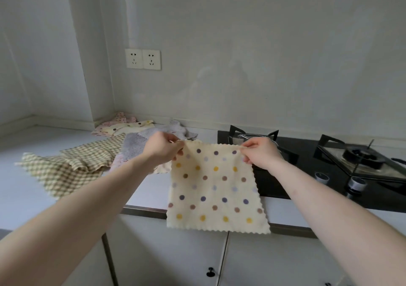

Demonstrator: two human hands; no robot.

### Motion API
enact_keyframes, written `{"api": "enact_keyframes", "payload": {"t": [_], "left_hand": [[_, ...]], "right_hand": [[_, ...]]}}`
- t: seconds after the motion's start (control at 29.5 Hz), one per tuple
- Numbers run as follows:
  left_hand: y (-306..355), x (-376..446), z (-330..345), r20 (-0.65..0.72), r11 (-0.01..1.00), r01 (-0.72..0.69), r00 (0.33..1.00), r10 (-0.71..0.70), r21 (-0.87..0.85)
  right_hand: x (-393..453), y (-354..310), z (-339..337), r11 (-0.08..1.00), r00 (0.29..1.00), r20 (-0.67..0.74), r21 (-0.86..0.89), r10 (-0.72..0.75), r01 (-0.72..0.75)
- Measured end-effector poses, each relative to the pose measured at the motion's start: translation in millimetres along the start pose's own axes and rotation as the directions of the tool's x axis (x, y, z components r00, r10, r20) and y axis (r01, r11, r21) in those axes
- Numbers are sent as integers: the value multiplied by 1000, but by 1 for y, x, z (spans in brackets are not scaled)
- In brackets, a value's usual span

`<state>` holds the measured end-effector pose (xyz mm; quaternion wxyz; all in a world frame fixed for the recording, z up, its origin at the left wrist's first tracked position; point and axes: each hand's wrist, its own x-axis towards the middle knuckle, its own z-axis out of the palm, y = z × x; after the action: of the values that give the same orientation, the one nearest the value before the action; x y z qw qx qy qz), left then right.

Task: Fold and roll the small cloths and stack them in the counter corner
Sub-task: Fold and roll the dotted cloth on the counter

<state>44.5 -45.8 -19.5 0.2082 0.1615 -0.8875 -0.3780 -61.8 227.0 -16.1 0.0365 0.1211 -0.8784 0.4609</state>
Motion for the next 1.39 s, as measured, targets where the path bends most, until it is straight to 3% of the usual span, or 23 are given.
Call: {"api": "enact_keyframes", "payload": {"t": [0.27,0.58,0.85,1.22,1.39], "left_hand": [[10,-1,-6,-2,992,-71,997,71,-102],[-12,-55,4,113,991,-132,985,127,32],[-31,-90,19,291,979,-85,956,27,186],[-32,-99,15,330,944,-135,943,30,300],[-22,-101,14,291,850,-225,953,89,476]], "right_hand": [[3,-8,-19,992,993,-62,-75,-103,98],[-43,32,-33,934,974,85,-277,-212,227],[-84,65,-25,886,947,209,-351,-243,304],[-96,89,-20,866,916,213,-310,-339,393],[-100,100,-21,851,893,286,-304,-347,428]]}}
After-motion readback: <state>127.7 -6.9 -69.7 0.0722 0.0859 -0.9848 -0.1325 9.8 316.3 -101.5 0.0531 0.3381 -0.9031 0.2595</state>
